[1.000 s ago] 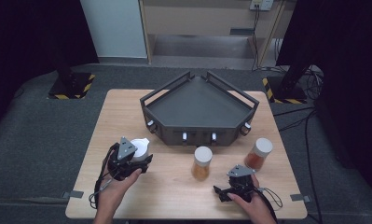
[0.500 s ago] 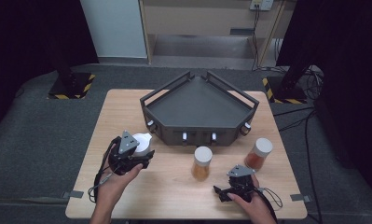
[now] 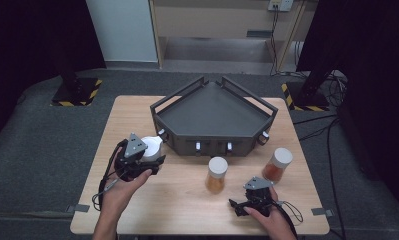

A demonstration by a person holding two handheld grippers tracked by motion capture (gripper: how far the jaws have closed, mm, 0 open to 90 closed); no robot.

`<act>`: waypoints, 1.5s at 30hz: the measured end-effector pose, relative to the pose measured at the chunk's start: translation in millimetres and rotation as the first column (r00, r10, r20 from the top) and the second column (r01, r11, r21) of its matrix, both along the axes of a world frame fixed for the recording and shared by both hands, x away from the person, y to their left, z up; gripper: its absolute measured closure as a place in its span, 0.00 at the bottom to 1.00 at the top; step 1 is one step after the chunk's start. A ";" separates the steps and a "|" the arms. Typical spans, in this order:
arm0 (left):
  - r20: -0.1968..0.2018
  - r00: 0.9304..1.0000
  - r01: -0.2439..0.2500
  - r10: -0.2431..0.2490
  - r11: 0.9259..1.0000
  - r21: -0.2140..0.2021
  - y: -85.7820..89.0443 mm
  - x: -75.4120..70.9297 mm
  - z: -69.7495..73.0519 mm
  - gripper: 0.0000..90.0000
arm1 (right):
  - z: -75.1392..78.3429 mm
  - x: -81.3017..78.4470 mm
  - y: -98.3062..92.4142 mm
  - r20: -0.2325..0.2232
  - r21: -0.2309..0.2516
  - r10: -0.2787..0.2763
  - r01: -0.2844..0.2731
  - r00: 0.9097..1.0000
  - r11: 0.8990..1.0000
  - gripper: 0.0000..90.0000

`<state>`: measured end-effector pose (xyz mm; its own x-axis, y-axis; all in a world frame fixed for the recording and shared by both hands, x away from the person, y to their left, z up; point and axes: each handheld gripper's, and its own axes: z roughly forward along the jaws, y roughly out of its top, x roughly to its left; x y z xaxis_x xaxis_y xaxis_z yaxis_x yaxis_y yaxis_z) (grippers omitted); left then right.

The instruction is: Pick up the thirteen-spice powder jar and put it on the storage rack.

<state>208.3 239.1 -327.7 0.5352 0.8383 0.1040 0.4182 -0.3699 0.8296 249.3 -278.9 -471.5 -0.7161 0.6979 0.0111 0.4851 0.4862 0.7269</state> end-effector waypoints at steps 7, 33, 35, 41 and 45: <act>-0.002 1.000 0.022 -0.022 1.000 -0.015 6.0 5.3 4.7 0.33 | 0.0 0.0 0.0 0.000 0.000 0.000 0.000 1.000 1.000 0.01; -0.008 0.993 0.116 -0.116 0.993 -0.014 21.6 40.4 19.6 0.32 | 0.0 0.1 0.0 0.000 0.000 0.000 0.000 1.000 1.000 0.00; -0.007 0.992 0.129 -0.129 0.992 -0.008 20.4 43.2 22.9 0.33 | 0.0 0.1 0.0 0.000 0.000 0.000 0.000 1.000 1.000 0.00; 0.001 0.988 0.154 -0.154 0.988 -0.010 17.4 52.0 32.3 0.33 | 0.0 0.1 0.0 0.000 0.000 0.000 0.000 1.000 1.000 0.01; 0.005 0.986 0.169 -0.169 0.985 -0.016 13.9 57.2 38.0 0.33 | 0.0 0.2 -0.1 0.000 0.000 0.001 -0.001 1.000 1.000 0.01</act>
<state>265.5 253.0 -289.7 0.6693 0.7371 0.0932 0.3474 -0.4213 0.8378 249.5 -279.0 -471.5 -0.7168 0.6972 0.0111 0.4847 0.4867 0.7267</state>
